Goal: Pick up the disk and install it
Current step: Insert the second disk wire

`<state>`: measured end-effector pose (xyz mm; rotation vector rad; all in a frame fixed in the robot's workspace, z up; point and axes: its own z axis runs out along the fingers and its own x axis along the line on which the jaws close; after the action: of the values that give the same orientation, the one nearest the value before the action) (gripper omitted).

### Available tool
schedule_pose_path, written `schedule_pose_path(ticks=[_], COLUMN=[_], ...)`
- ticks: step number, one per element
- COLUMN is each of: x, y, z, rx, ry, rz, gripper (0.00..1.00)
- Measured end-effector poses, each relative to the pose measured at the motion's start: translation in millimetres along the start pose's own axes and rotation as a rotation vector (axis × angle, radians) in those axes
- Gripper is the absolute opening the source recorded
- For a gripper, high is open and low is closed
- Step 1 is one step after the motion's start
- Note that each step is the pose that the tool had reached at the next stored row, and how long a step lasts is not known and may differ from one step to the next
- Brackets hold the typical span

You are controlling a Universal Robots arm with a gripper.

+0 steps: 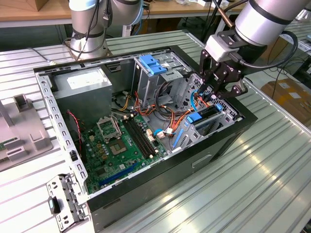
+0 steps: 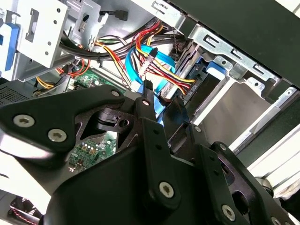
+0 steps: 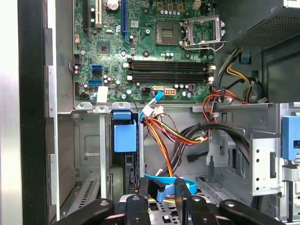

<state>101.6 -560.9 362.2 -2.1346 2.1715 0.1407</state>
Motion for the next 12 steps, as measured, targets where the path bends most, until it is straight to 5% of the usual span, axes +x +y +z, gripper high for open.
schedule_pose_path(ticks=[7, 12], x=[1.5, 0.8], y=[0.0, 0.0], z=[1.9, -3.6], rx=[0.0, 0.0001], ry=[0.0025, 0.0036], rz=[0.0, 0.0], gripper=[0.36, 0.36])
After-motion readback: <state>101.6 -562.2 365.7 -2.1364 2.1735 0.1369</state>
